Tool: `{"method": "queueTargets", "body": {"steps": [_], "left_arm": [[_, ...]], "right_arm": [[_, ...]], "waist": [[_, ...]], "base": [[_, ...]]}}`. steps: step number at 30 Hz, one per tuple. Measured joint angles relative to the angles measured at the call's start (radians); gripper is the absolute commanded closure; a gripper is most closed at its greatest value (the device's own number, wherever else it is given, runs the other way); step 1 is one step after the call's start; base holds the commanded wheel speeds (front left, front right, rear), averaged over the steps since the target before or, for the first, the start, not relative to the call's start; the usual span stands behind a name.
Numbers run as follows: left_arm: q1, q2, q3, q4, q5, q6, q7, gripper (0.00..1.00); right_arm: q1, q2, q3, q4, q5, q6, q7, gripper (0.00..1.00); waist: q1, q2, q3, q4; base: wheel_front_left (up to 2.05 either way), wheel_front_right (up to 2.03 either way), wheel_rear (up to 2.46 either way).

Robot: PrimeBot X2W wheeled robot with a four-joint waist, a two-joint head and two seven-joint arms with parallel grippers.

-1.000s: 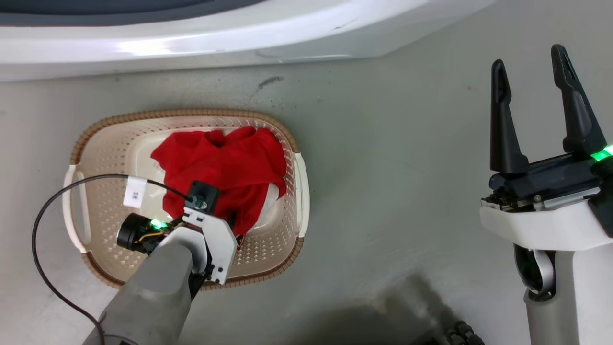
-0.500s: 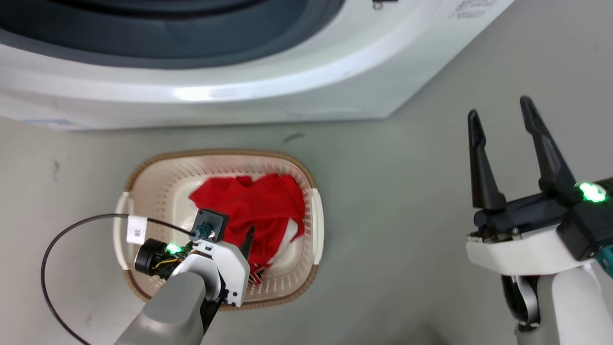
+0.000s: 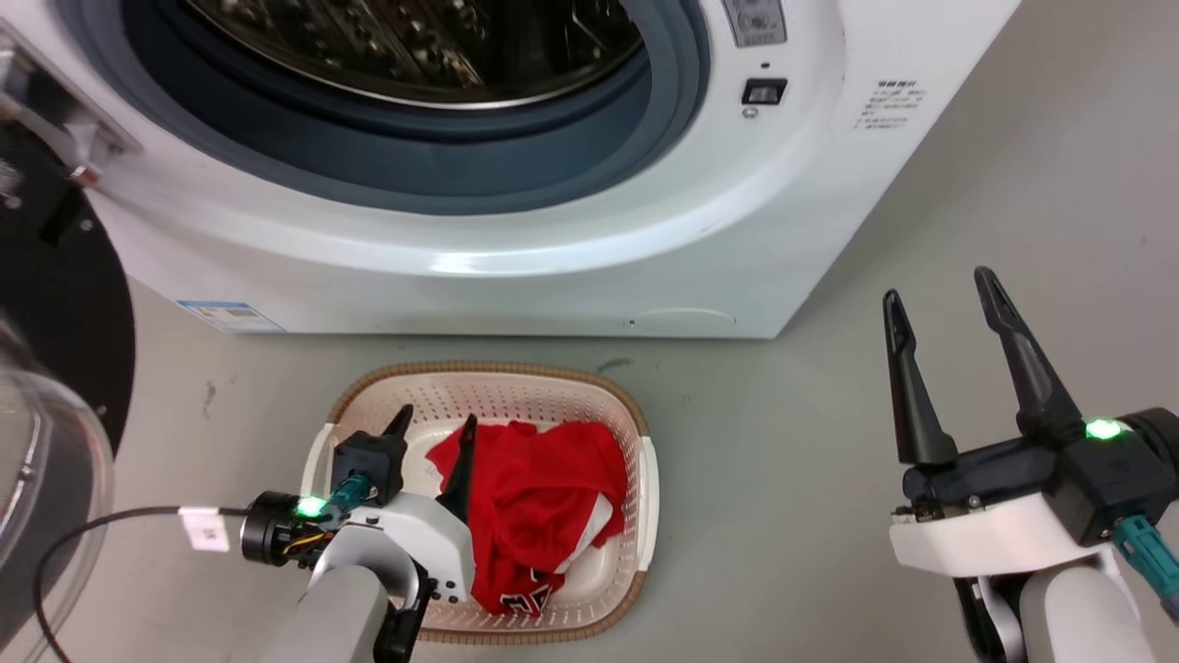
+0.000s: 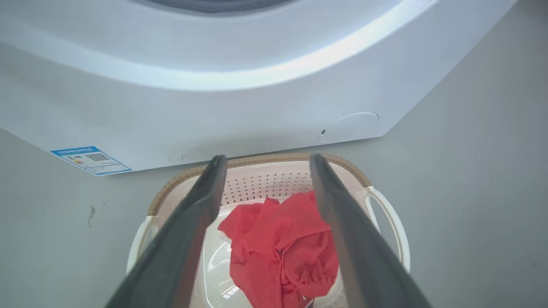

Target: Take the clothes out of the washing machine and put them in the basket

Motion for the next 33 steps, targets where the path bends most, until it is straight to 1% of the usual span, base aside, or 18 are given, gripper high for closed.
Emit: {"method": "queueTargets", "body": {"steps": [7, 11, 16, 17, 21, 25, 33], "left_arm": [[0.139, -0.025, 0.151, -0.234, 0.082, 0.042, 0.000, 0.00], [0.200, -0.051, 0.225, -0.347, 0.133, 0.052, 0.000, 0.00], [0.266, -0.088, 0.308, -0.456, 0.184, 0.054, 0.000, 0.00], [0.303, -0.106, 0.346, -0.508, 0.211, 0.053, 0.000, 0.00], [0.349, -0.125, 0.383, -0.557, 0.247, 0.047, 0.000, 0.00], [0.389, -0.133, 0.411, -0.606, 0.288, 0.047, 0.000, 0.00], [0.471, -0.151, 0.439, -0.670, 0.326, 0.044, 0.000, 0.00]], "right_arm": [[0.044, 0.000, 0.006, 0.010, 0.003, 0.000, 0.000, 0.00], [0.064, 0.000, 0.005, 0.014, 0.007, 0.000, 0.000, 0.00], [0.084, 0.000, 0.002, 0.018, 0.010, 0.000, 0.000, 0.00], [0.094, 0.000, -0.001, 0.020, 0.017, 0.000, 0.000, 0.00], [0.121, 0.000, -0.003, 0.024, 0.019, 0.000, 0.000, 0.00], [0.151, 0.000, -0.004, 0.029, 0.025, 0.000, 0.000, 0.00], [0.206, 0.000, -0.021, 0.042, 0.031, 0.000, 0.000, 0.00]], "waist": [[-0.0001, 0.0000, -0.087, 0.014], [-0.0001, 0.0000, -0.129, 0.017], [-0.0001, 0.0000, -0.174, 0.018], [0.0000, 0.0000, -0.199, 0.017], [0.0000, 0.0000, -0.233, 0.014], [0.0000, 0.0000, -0.268, 0.011], [0.0000, 0.0000, -0.335, 0.004]], "base": [[0.00, 0.00, 0.00], [0.00, 0.00, 0.00], [0.00, 0.00, 0.00], [0.00, 0.00, 0.00], [0.00, 0.00, 0.00], [0.00, 0.00, 0.00], [0.00, 0.00, 0.00]]}}
